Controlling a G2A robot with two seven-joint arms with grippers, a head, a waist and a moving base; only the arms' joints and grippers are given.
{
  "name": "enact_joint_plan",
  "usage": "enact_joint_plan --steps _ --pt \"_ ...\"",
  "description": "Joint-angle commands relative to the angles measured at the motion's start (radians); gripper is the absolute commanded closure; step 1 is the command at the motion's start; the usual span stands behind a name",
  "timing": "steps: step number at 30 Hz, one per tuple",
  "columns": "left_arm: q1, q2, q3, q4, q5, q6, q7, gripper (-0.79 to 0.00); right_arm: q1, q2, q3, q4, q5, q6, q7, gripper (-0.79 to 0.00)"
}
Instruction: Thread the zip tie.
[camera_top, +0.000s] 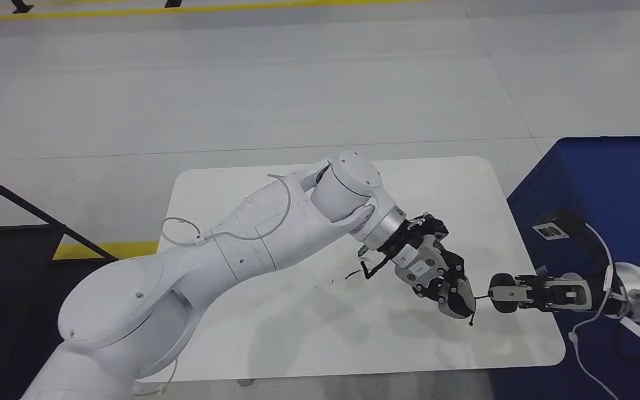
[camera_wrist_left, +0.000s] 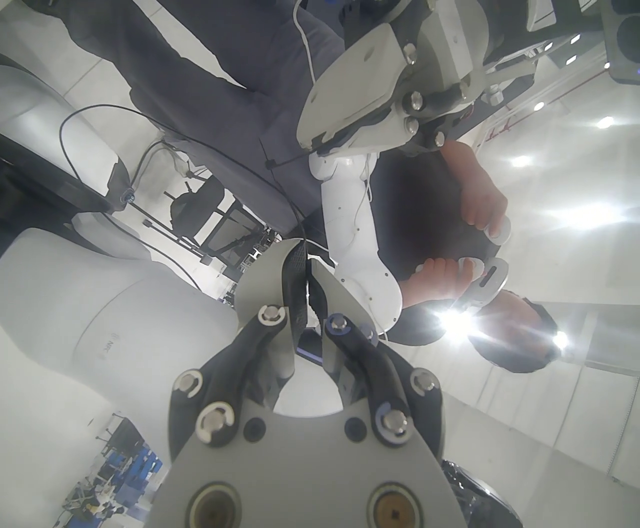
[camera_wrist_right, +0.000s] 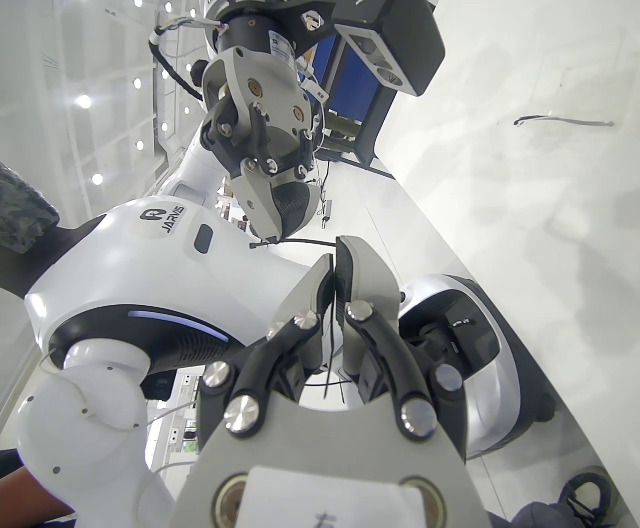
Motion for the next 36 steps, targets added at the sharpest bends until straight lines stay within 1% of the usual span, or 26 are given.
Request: enact_joint_plan --steps 1,15,16,18,20,21,22,24,25,26,27,28,29,32,33,36 --pt "0.002 0.001 0.0 -0.002 0.001 0.004 0.004 0.0 0.002 -0.001 -0.001 0.0 0.0 0.0 -0.001 0.0" --pt "-0.016 -0.002 0.0 -0.012 0.059 -0.017 -0.017 0.0 0.016 -0.006 -0.002 0.0 -0.013 0.02 0.003 0.0" --pt "-0.019 -0.002 0.0 -0.011 0.059 -0.02 -0.02 -0.025 0.017 -0.007 -0.002 0.0 -0.014 0.021 0.004 0.0" --pt "-0.027 -0.002 0.0 -0.015 0.068 -0.038 -0.038 -0.12 0.02 -0.007 -0.001 -0.001 -0.016 0.024 0.006 0.0" --pt "-0.034 -0.003 0.0 -0.019 0.085 -0.069 -0.069 -0.129 0.023 -0.007 -0.001 0.0 -0.015 0.029 0.008 0.0" --pt "-0.036 -0.003 0.0 -0.014 0.097 -0.069 -0.069 -0.148 0.025 -0.008 -0.002 0.0 -0.016 0.031 0.009 0.0" --pt "-0.035 -0.004 0.0 -0.013 0.1 -0.069 -0.069 -0.197 0.027 -0.008 -0.001 0.0 -0.016 0.033 0.01 0.0" --pt "-0.035 -0.006 0.0 -0.009 0.1 -0.072 -0.072 -0.234 0.031 -0.008 -0.001 0.0 -0.016 0.037 0.011 0.0" --pt "-0.037 -0.007 0.0 -0.007 0.101 -0.072 -0.072 -0.268 0.033 -0.008 -0.002 0.0 -0.016 0.038 0.011 0.0" --pt "-0.038 -0.007 0.0 -0.005 0.103 -0.073 -0.073 -0.28 0.034 -0.009 -0.002 -0.001 -0.017 0.039 0.011 0.0" --pt "-0.042 -0.008 0.0 -0.002 0.102 -0.077 -0.077 -0.311 0.035 -0.009 -0.003 -0.001 -0.017 0.039 0.011 0.0" --pt "-0.045 -0.008 0.0 0.002 0.1 -0.081 -0.08 -0.32 0.036 -0.009 -0.004 -0.001 -0.018 0.041 0.011 0.0" --pt "-0.05 -0.008 0.0 0.006 0.099 -0.083 -0.083 -0.366 0.038 -0.009 -0.005 0.0 -0.019 0.043 0.011 0.0" --pt "-0.071 -0.004 0.0 0.013 0.091 -0.114 -0.114 -0.748 0.046 -0.01 -0.008 0.009 -0.01 0.051 0.011 0.0" --pt "-0.079 -0.002 0.0 0.017 0.093 -0.129 -0.128 -0.785 0.048 -0.01 -0.012 0.021 0.01 0.073 0.011 0.0" --pt "-0.102 0.011 -0.01 0.034 0.121 -0.165 -0.164 -0.785 0.078 -0.009 -0.029 0.062 0.053 0.164 0.011 0.0"
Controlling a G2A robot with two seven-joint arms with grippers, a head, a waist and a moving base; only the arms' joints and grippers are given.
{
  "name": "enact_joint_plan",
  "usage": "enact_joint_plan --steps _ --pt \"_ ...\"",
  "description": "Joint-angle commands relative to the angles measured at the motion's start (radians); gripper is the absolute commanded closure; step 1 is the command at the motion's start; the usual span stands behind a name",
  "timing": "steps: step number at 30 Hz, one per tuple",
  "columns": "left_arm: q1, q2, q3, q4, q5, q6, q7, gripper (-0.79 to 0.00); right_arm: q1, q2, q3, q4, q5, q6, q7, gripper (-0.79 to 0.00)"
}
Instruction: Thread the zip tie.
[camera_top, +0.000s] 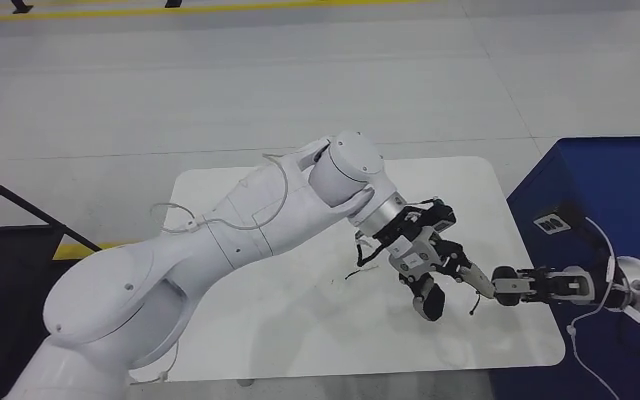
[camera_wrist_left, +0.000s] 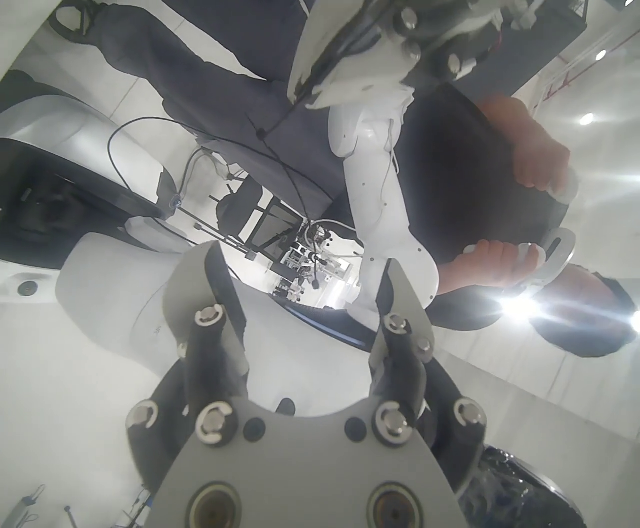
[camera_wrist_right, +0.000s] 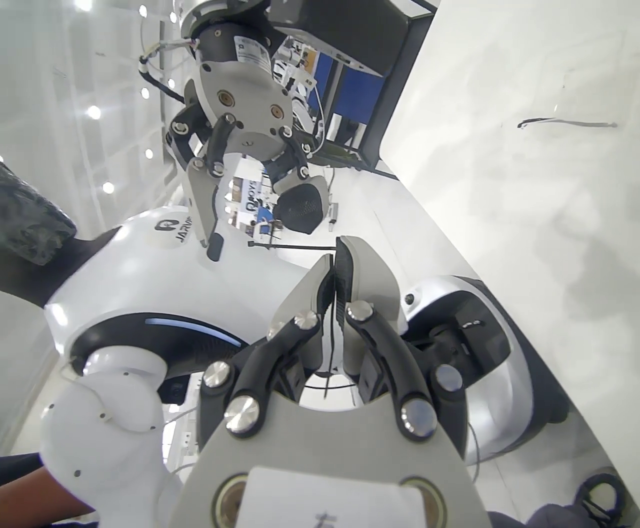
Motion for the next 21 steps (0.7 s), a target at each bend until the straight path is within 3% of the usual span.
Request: enact_joint_plan --steps 1,5,16,21 --pt "-0.007 0.011 -0.023 0.013 0.017 -0.033 -0.013 -0.785 0.026 0.001 -0.016 0.034 0.034 0.066 0.0 0.0" --pt "0.029 0.038 -0.093 0.006 0.013 -0.133 -0.006 -0.785 0.091 0.005 -0.062 0.098 0.089 0.195 -0.004 0.0" --pt "0.035 0.038 -0.097 0.005 0.006 -0.137 0.0 -0.785 0.114 0.003 -0.063 0.101 0.086 0.196 -0.065 0.0" --pt "0.156 0.044 -0.193 0.024 -0.14 -0.251 0.083 -0.785 0.129 -0.001 -0.045 0.138 0.204 0.276 -0.052 0.0"
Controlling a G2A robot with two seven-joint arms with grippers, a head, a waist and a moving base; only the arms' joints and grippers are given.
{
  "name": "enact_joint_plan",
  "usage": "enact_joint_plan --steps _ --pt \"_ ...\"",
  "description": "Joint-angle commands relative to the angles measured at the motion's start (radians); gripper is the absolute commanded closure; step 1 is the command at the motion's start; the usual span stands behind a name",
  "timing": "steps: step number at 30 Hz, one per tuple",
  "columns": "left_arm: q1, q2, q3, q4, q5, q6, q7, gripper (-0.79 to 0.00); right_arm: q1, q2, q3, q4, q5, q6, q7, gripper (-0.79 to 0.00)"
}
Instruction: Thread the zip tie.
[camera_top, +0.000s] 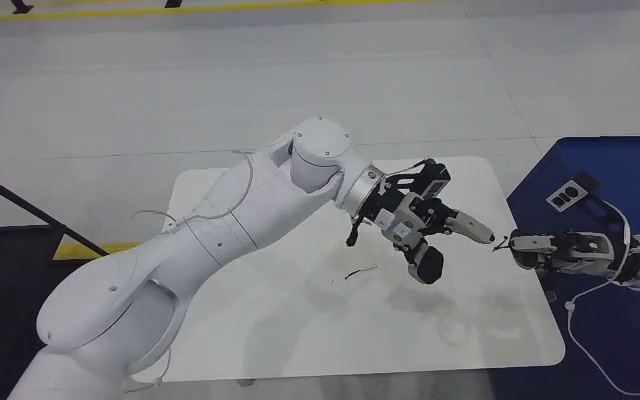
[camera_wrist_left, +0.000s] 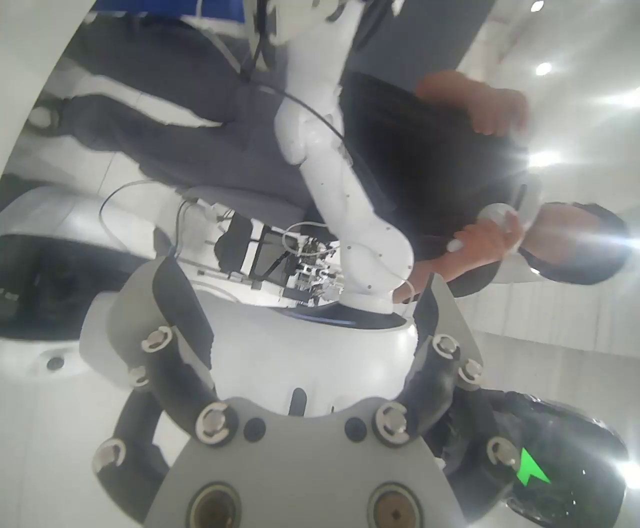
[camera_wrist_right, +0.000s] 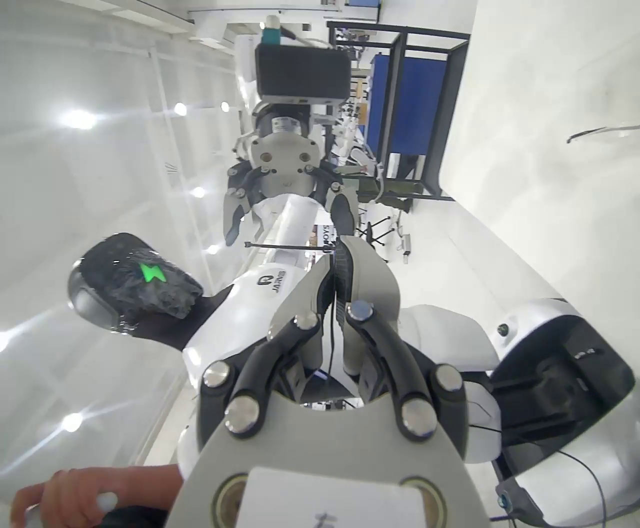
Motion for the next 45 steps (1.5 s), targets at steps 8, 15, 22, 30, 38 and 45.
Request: enact_joint_plan --steps 8,15,22,30,38,45 --pt "0.179 -0.008 -0.1 0.028 -0.176 -0.171 0.097 -0.785 0.038 -0.006 -0.009 0.074 0.134 0.123 -0.008 0.0" --pt "0.179 -0.008 -0.1 0.028 -0.176 -0.171 0.097 -0.785 0.034 -0.008 -0.012 0.06 0.144 0.132 -0.035 0.0" --pt "0.265 -0.021 -0.13 -0.04 -0.041 -0.409 0.356 -0.785 0.016 -0.018 -0.007 0.018 0.274 0.253 -0.114 0.0" --pt "0.338 -0.052 -0.127 -0.03 0.015 -0.581 0.48 -0.785 0.006 -0.023 -0.015 -0.009 0.279 0.284 -0.195 0.0" --pt "0.395 -0.061 -0.15 -0.098 -0.065 -0.608 0.507 -0.785 -0.008 -0.031 -0.029 -0.049 0.291 0.271 -0.245 0.0" --pt "0.445 -0.099 -0.162 -0.086 -0.071 -0.647 0.537 -0.483 -0.022 -0.043 -0.04 -0.076 0.318 0.246 -0.306 0.0"
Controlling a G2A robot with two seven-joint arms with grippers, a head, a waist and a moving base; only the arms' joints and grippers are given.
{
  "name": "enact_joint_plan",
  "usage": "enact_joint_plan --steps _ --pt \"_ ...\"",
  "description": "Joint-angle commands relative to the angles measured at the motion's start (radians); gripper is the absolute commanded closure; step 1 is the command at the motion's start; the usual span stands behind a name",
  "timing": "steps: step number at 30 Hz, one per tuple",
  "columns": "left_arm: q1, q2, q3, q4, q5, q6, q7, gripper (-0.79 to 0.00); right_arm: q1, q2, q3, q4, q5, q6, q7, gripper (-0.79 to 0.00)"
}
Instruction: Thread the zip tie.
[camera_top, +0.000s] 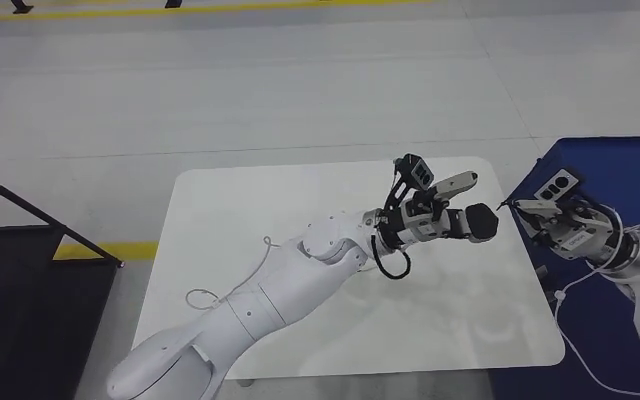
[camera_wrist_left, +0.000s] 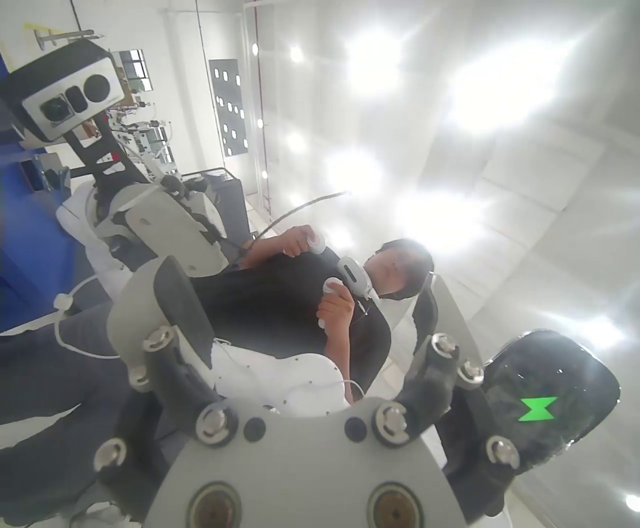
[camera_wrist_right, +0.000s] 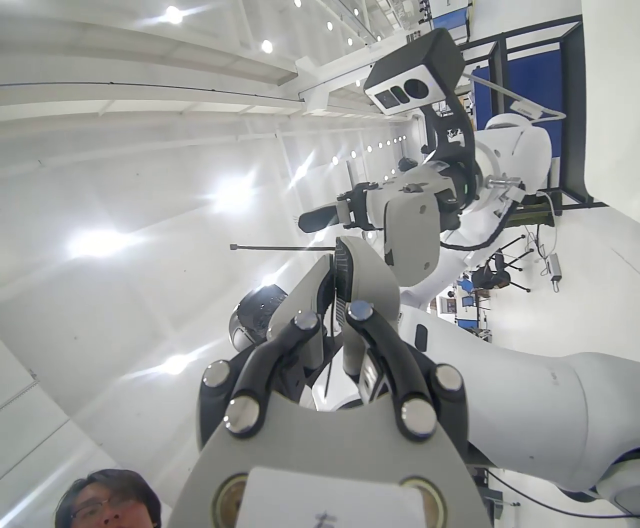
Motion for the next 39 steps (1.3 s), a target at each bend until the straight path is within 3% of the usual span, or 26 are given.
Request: enact_joint_plan --steps 1,3,7,18,21,23,25,29,33,37,39 --pt "0.01 -0.012 -0.003 0.016 -0.009 0.006 0.002 -0.446 -0.002 -0.003 -0.001 -0.005 0.009 -0.001 -0.007 0.0" --pt "0.014 -0.022 -0.006 0.03 -0.002 0.009 0.01 -0.443 -0.003 -0.005 -0.002 -0.007 0.01 0.0 -0.008 0.0" --pt "0.028 -0.042 -0.013 0.044 -0.001 0.005 0.01 -0.351 -0.008 -0.01 -0.004 -0.013 0.008 -0.005 -0.012 0.0" --pt "0.051 -0.086 -0.04 0.086 0.032 0.02 -0.011 -0.317 -0.01 -0.023 0.011 -0.001 0.035 -0.016 -0.033 0.0" --pt "0.057 -0.096 -0.047 0.095 0.037 0.04 -0.014 -0.219 -0.011 -0.026 0.013 0.001 0.034 -0.019 -0.034 0.0" --pt "0.063 -0.102 -0.053 0.1 0.03 0.058 -0.015 -0.194 -0.011 -0.028 0.014 0.001 0.03 -0.021 -0.034 0.0" --pt "0.065 -0.109 -0.058 0.106 0.033 0.073 -0.017 -0.102 -0.012 -0.029 0.016 0.002 0.026 -0.022 -0.033 0.0" --pt "0.07 -0.121 -0.072 0.116 0.038 0.083 -0.022 -0.148 -0.01 -0.033 0.018 0.007 0.018 -0.022 -0.031 0.0" --pt "0.074 -0.133 -0.083 0.122 0.05 0.088 -0.017 -0.142 -0.009 -0.035 0.019 0.01 0.006 -0.02 -0.026 0.0" --pt "0.077 -0.143 -0.097 0.132 0.06 0.096 -0.022 -0.108 -0.007 -0.038 0.021 0.012 -0.004 -0.017 -0.019 0.0" --pt "0.079 -0.148 -0.101 0.134 0.066 0.099 -0.023 -0.04 -0.006 -0.039 0.022 0.013 -0.005 -0.014 -0.016 0.0"
